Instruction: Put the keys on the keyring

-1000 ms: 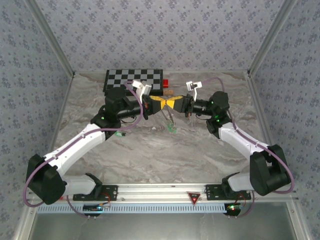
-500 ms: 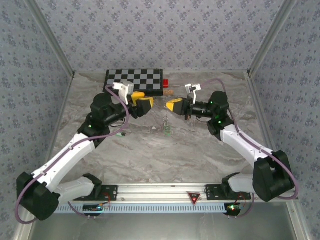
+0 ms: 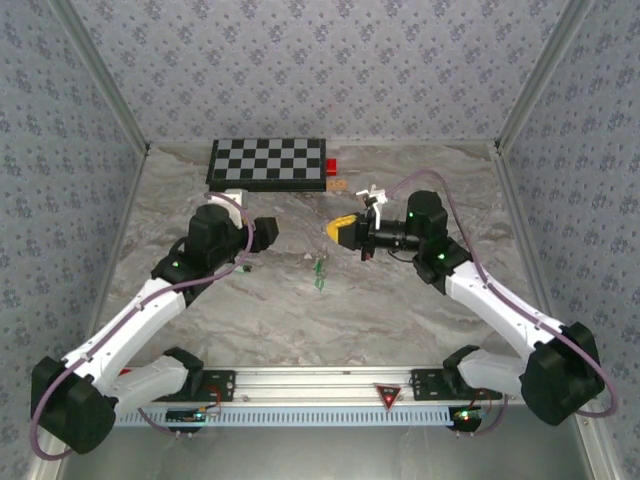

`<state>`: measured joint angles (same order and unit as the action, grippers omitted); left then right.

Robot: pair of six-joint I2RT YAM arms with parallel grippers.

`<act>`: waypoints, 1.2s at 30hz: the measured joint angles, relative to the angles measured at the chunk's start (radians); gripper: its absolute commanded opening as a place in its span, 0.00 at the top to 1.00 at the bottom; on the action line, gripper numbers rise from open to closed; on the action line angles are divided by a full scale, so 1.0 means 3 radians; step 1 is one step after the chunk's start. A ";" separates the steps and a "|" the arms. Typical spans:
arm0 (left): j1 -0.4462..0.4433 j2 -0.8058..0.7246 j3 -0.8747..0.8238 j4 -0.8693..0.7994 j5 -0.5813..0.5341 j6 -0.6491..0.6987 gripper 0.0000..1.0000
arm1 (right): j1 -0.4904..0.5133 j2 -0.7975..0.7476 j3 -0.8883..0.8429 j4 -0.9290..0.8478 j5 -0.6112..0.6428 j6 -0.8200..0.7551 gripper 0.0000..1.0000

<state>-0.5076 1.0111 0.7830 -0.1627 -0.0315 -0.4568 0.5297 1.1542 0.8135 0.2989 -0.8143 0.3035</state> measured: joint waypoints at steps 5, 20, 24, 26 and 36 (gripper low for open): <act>0.0217 0.0005 -0.0051 -0.0421 -0.0313 -0.0200 0.29 | 0.0088 -0.0169 -0.0046 -0.0271 0.0242 -0.0275 1.00; 0.0364 0.1035 0.0014 -0.1013 -0.0453 -0.0604 0.44 | 0.0179 -0.0483 -0.0281 -0.0626 0.0665 -0.0458 1.00; 0.0327 0.1446 0.0257 -0.1189 -0.0595 -0.0654 0.46 | 0.0179 -0.0510 -0.0317 -0.0609 0.0687 -0.0455 1.00; 0.0276 0.1596 0.0390 -0.1256 -0.0675 -0.0665 0.47 | 0.0179 -0.0510 -0.0334 -0.0596 0.0688 -0.0454 1.00; 0.0120 0.2063 0.0725 -0.1413 -0.0820 -0.0662 0.57 | 0.0179 -0.0510 -0.0384 -0.0558 0.0699 -0.0453 1.00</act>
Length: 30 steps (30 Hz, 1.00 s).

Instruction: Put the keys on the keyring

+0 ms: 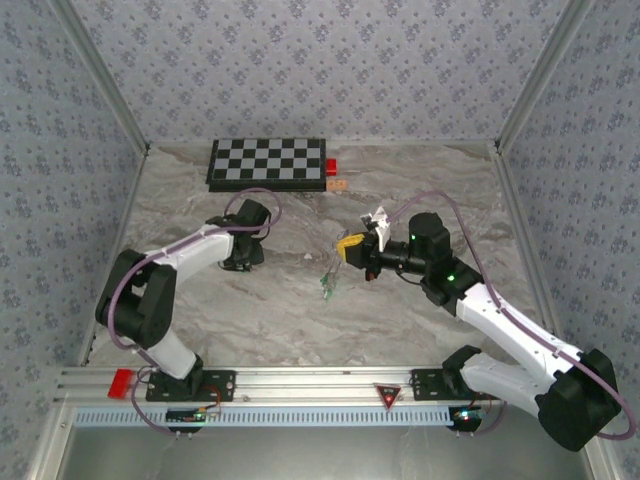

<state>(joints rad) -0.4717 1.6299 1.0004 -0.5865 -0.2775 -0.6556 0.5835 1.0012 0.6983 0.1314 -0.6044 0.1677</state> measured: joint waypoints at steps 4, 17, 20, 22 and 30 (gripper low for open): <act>-0.0014 0.0114 0.0038 -0.0056 0.0000 0.0013 0.65 | 0.0000 0.0000 -0.0001 0.0023 -0.0001 0.0001 1.00; -0.0089 0.0137 0.0003 -0.0146 -0.0001 0.0023 0.66 | 0.0000 0.0000 -0.0003 0.0078 -0.0001 0.0025 1.00; -0.0094 0.0132 -0.0055 -0.0154 -0.0001 0.0023 0.66 | 0.0000 0.0000 -0.0009 0.0095 -0.0001 0.0027 1.00; -0.0094 0.0107 -0.0117 -0.0154 -0.0003 0.0023 0.68 | 0.0000 0.0000 -0.0023 0.0112 -0.0003 0.0027 1.00; -0.0094 -0.0128 -0.0248 -0.0309 -0.0132 -0.0004 0.70 | 0.0000 0.0000 -0.0045 0.0112 -0.0003 0.0051 1.00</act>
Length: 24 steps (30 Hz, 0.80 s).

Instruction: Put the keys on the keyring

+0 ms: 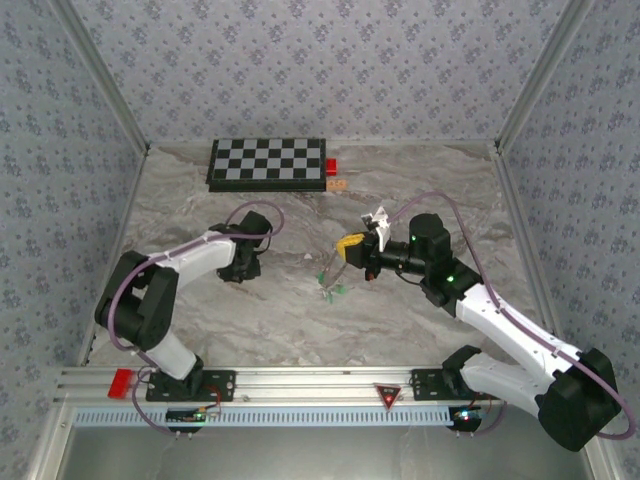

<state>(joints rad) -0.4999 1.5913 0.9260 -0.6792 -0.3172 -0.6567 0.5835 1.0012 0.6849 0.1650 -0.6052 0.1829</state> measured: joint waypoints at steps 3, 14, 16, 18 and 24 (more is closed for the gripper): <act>0.0001 -0.0109 -0.0029 -0.0058 -0.0081 -0.0014 0.70 | 0.0000 0.0000 0.0000 0.0006 0.0000 0.0013 1.00; 0.0008 -0.0103 0.0025 0.0052 0.0141 -0.0024 0.61 | 0.0006 0.0000 0.0000 0.0013 0.0000 0.0014 1.00; 0.0008 0.0027 0.0103 0.0086 0.0159 -0.0023 0.63 | 0.0010 0.0000 0.0000 0.0011 0.0000 0.0014 1.00; 0.0008 0.0132 0.0159 0.0100 0.0160 -0.0023 0.63 | 0.0014 0.0000 0.0000 0.0011 -0.0001 0.0014 1.00; 0.0008 0.0262 0.0177 0.0094 0.0122 -0.0023 0.67 | 0.0015 0.0000 0.0000 0.0013 -0.0001 0.0014 1.00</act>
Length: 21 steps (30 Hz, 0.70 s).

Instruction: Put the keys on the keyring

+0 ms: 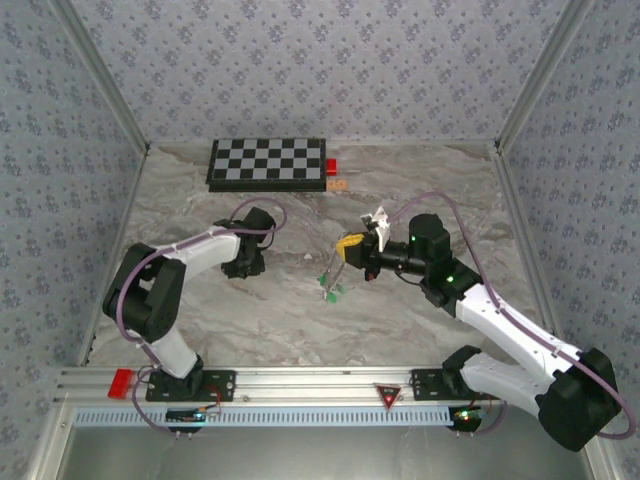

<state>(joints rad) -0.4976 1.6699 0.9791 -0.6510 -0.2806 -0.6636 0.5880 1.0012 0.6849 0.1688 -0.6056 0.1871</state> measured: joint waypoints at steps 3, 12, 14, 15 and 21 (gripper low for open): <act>0.0005 0.0009 0.0000 -0.0008 -0.0036 0.0001 0.69 | 0.0000 0.0000 0.0000 -0.0001 0.0000 0.0000 1.00; 0.0025 -0.0047 -0.0024 -0.0136 -0.0223 -0.0003 0.71 | 0.0000 0.0000 0.0000 0.0000 0.0000 0.0000 1.00; 0.0027 -0.0116 -0.0055 -0.0163 -0.0243 -0.0003 0.71 | 0.0000 0.0000 0.0000 0.0000 0.0000 0.0000 1.00; 0.0032 -0.0153 -0.0075 -0.0170 -0.0242 -0.0003 0.71 | 0.0000 0.0000 0.0000 0.0000 -0.0001 0.0000 1.00; 0.0112 -0.0266 -0.0164 -0.0111 -0.0089 0.0014 0.70 | 0.0006 0.0000 0.0000 0.0000 0.0000 0.0010 1.00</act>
<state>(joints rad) -0.4641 1.5902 0.9298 -0.6842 -0.3073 -0.6594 0.5900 1.0012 0.6849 0.1688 -0.6056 0.1902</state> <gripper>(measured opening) 0.302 0.045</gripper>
